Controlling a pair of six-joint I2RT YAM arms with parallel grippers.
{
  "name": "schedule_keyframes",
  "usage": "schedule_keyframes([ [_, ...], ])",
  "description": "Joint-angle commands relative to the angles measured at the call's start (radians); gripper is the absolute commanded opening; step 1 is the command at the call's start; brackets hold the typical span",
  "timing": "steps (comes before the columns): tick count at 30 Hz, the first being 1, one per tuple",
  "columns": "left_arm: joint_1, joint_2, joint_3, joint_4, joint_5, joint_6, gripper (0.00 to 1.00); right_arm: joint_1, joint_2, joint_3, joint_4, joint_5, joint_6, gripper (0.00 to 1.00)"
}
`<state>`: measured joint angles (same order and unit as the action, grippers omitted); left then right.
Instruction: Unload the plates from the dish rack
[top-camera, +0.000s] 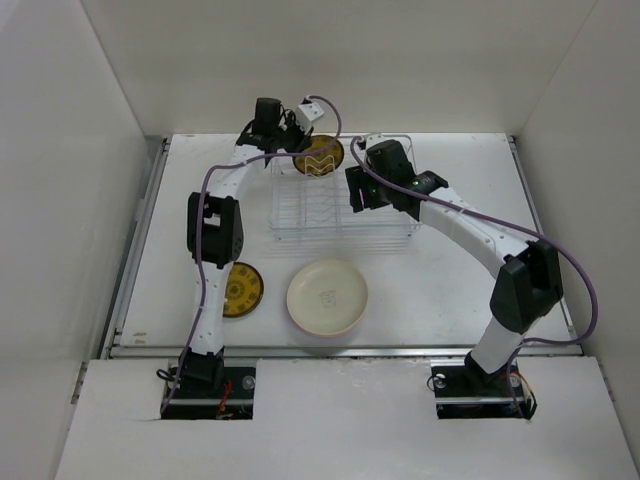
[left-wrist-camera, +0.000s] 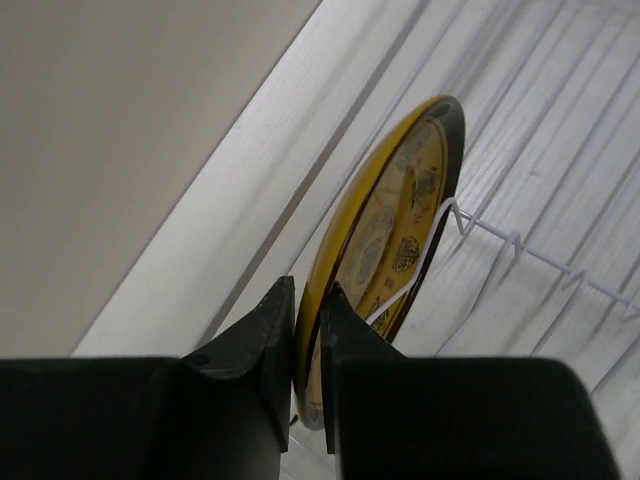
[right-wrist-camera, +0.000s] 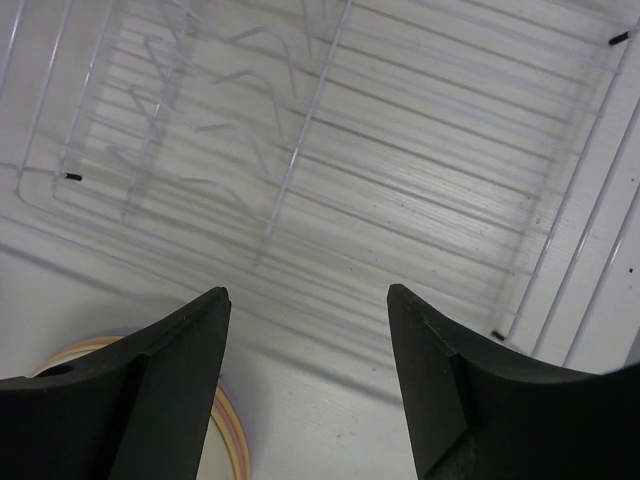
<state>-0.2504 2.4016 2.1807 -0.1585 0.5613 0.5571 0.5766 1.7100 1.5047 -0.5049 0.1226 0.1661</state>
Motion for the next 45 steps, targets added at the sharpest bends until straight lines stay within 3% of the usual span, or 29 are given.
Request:
schedule_keyframes([
  [1,-0.007,-0.028,0.010,-0.023,-0.026,0.018,0.01,-0.004,-0.012,0.034,0.029,-0.008,0.012,0.70],
  [13,0.013,-0.168,0.010,-0.053,-0.061,0.049,0.00,-0.004,-0.021,0.034,0.029,-0.066,0.021,0.70],
  [23,0.042,-0.252,0.060,-0.088,-0.083,-0.149,0.00,-0.004,-0.062,0.005,0.048,-0.028,0.064,0.70],
  [27,0.075,-0.304,0.187,-0.309,-0.118,-0.217,0.00,-0.004,-0.062,0.014,0.011,0.098,0.127,0.70],
  [28,0.104,-0.315,0.233,-0.431,-0.118,-0.217,0.00,-0.014,-0.062,0.014,0.000,0.121,0.142,0.70],
  [31,0.192,-0.386,0.243,-0.600,-0.057,-0.194,0.00,-0.026,-0.081,0.014,-0.030,0.163,0.199,0.70],
  [36,0.359,-0.461,0.211,-1.085,0.058,-0.008,0.00,-0.035,-0.121,-0.023,-0.030,0.189,0.233,0.70],
  [40,0.468,-0.487,0.134,-1.435,0.091,0.368,0.00,-0.035,-0.130,-0.057,-0.030,0.155,0.242,0.70],
  [45,0.459,-0.663,-0.359,-1.435,-0.060,0.648,0.00,-0.035,-0.139,-0.067,-0.049,0.155,0.253,0.70],
])
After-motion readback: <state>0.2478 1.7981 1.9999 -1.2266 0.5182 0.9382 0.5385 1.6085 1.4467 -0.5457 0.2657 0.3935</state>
